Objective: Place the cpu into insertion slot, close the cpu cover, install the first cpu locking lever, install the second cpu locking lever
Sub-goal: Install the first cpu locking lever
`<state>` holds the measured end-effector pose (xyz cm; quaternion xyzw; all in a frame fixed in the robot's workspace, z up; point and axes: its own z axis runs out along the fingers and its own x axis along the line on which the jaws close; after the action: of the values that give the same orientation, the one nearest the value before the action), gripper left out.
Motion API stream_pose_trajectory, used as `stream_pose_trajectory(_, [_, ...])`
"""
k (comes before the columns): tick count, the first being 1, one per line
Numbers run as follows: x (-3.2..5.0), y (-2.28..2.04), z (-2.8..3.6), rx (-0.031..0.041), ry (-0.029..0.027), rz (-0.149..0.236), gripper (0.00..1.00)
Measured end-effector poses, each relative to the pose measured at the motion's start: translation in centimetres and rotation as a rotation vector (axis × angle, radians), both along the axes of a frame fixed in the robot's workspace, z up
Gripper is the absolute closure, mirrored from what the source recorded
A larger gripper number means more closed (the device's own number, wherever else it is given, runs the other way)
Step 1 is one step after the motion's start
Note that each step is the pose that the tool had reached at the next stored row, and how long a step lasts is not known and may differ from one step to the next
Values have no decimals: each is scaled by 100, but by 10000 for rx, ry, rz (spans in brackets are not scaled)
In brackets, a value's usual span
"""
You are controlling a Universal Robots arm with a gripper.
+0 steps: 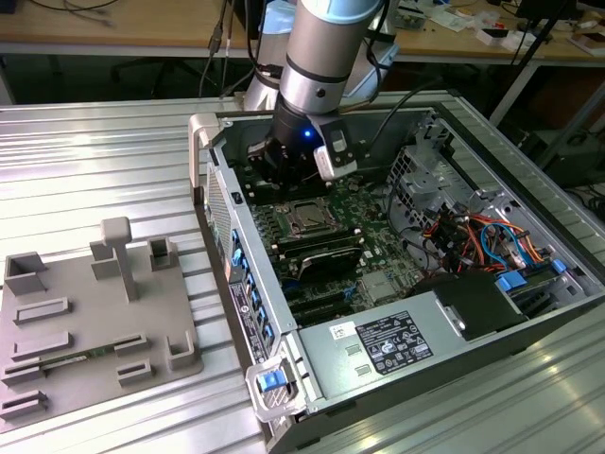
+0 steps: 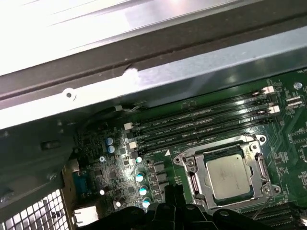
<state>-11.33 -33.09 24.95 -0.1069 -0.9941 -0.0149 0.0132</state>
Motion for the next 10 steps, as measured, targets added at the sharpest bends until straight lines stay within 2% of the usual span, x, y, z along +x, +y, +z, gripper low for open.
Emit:
stream_pose_trajectory(2, [0,0,-5,3,-2,441,89])
stream_pose_trajectory(3, [0,0,-6,0,-24,679,89])
stream_pose_trajectory(5, [0,0,-8,-2,-87,859,89])
stream_pose_trajectory(6, [0,0,-8,-4,-150,1007,89])
stream_pose_trajectory(7, [0,0,-9,-3,-183,1131,89])
stream_pose_trajectory(10, [1,0,-9,-2,-206,1614,89])
